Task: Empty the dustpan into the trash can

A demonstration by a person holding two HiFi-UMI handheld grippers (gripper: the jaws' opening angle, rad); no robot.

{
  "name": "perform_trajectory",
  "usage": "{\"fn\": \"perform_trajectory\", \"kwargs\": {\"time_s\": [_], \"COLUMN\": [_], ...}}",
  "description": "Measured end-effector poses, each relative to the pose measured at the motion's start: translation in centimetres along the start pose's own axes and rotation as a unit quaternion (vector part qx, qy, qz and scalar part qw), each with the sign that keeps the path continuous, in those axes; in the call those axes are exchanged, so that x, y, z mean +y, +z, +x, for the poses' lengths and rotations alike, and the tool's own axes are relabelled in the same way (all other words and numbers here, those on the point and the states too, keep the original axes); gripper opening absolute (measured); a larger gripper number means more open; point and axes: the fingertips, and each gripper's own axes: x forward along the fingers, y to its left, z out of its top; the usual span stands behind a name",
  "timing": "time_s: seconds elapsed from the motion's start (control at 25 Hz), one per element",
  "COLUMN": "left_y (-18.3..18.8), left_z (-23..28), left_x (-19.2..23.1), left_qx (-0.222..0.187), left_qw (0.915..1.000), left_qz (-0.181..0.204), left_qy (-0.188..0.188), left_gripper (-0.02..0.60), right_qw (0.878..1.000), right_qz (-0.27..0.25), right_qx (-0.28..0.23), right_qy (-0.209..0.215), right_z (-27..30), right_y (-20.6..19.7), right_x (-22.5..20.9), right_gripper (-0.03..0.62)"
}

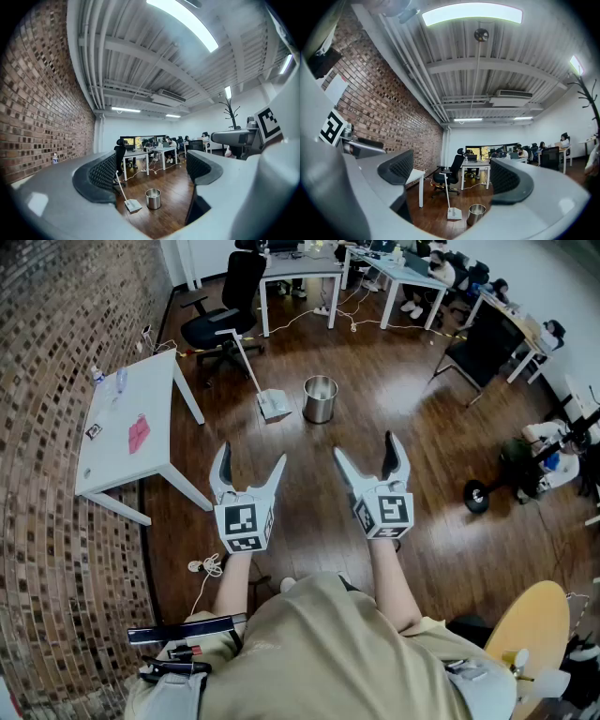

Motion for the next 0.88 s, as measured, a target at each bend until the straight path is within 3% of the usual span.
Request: {"fn": "perform_trajectory", "kwargs": {"time_s": [0.12, 0.32, 0.52, 0.88], "left_y": [-0.7, -0.4, -1.2, 0.9], "left_z": [-1.2, -2.1, -0.7, 5.5], "left_x": [0.2, 0.6, 1.4, -1.6], "left_qx": [0.016, 0.01, 0.025, 0.009], "left_qw": [0.9998, 0.9999, 0.9996, 0.9995], "left_qz": [0.002, -0.003, -0.012, 0.017], "left_qy": [-0.009, -0.009, 0.005, 0.025], "left_gripper": [0.462, 0.462, 0.458, 0.457], "right_qw": [1.0, 1.0, 1.0, 1.0], "right_qz": [0.02, -0.012, -0.006, 0.003], "right_qx": [0.001, -0.02, -0.015, -0.017], "right_qy": [-0.005, -0.018, 0.007, 0.016], "right_z": [-0.5, -1.0, 0.8, 4.0], "right_y": [0.0, 1.9, 1.3, 0.6], "right_x": [0.7, 1.5, 1.3, -4.8], "right_gripper": [0.522, 0.525, 0.525, 0.525]}}
